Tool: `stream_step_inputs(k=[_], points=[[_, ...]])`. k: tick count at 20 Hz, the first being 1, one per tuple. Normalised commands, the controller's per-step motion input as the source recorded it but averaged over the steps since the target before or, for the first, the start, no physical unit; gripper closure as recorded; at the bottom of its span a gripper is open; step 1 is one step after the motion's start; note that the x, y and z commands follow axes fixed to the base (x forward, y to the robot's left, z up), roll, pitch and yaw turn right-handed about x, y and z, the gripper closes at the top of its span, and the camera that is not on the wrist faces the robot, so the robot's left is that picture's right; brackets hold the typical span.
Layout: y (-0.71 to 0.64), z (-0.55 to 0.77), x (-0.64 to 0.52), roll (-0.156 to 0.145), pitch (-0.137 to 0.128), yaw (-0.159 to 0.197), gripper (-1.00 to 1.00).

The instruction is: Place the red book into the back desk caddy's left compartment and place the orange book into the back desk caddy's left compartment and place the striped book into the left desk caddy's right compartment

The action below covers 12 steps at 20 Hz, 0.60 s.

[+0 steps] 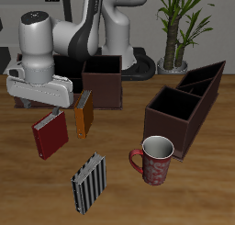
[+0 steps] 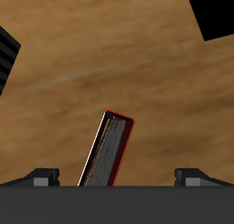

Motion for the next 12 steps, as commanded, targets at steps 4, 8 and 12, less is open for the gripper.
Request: stream_step_inputs(k=[4, 8, 12], points=[[0.03, -0.20, 0.10, -0.001, 0.004, -0.042, -1.00], [0.07, -0.21, 0.07, 0.010, 0.007, -0.052, -1.00], [0.00, -0.24, 0.11, -0.002, 0.038, -0.015, -1.00]])
